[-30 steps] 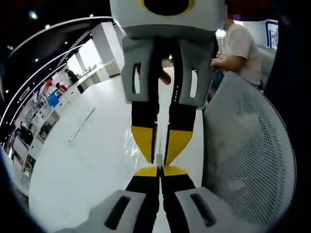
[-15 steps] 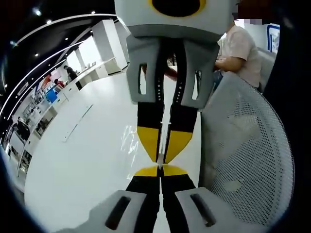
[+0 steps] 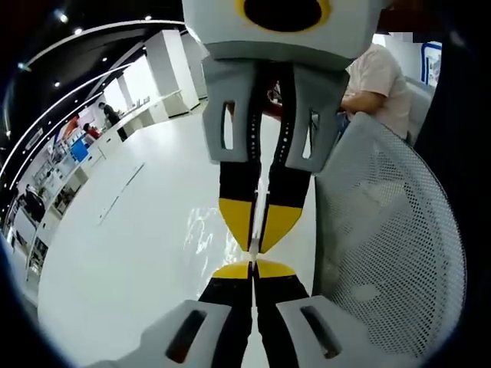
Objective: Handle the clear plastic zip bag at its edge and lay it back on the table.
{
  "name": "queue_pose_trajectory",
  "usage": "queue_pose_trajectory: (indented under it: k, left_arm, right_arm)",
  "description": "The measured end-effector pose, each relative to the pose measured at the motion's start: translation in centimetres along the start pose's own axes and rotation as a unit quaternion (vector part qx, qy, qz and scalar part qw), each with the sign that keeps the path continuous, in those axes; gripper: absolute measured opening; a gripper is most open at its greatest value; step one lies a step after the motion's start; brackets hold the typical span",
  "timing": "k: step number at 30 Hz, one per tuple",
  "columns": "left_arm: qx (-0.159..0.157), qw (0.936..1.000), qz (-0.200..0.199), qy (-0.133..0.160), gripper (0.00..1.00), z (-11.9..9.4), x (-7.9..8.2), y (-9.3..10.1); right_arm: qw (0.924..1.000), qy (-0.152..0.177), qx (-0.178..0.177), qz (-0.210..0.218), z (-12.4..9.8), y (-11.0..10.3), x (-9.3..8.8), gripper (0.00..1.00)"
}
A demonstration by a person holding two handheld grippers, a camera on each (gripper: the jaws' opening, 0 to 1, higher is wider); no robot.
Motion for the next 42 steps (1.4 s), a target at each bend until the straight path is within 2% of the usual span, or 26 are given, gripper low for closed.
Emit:
queue_pose_trajectory:
  k: [7, 13, 21, 26, 42]
  left_arm:
    - [0.019, 0.9995, 0.024, 0.01, 0.0, -0.1, 0.1, -0.1]
    - [0.016, 0.9995, 0.025, 0.011, 0.0, -0.5, -0.1, 0.1]
    - [0.004, 0.9994, 0.021, 0.027, 0.0, -0.7, 0.1, 0.2]
    - [0.005, 0.9991, 0.031, 0.028, 0.0, -0.6, 0.0, 0.2]
    - [-0.01, 0.9998, 0.01, 0.016, 0.0, -0.5, -0.2, 0.2]
  right_arm:
    - [0.9999, 0.001, -0.004, 0.013, -0.2, 0.3, 0.0, 0.0]
    - [0.9999, -0.006, -0.004, 0.011, 0.1, 0.1, -0.1, 0.0]
    - [0.9998, -0.01, -0.001, 0.015, 0.3, 0.0, -0.2, 0.0]
    - [0.9998, -0.011, -0.001, 0.015, 0.3, 0.0, -0.3, 0.0]
    - [0.9993, -0.015, 0.009, 0.034, 0.2, -0.2, -1.2, 0.0]
Point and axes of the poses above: the point that each gripper's makers call its tool centre point, and the gripper's own axes: z roughly forward along the fingers, y roughly to its right, x roughly out of its top, the point moved 9 cm from there along -z, roughly backward along the fingers, and after that the axes turned 5 degrees about -z, right-handed, at the moved point
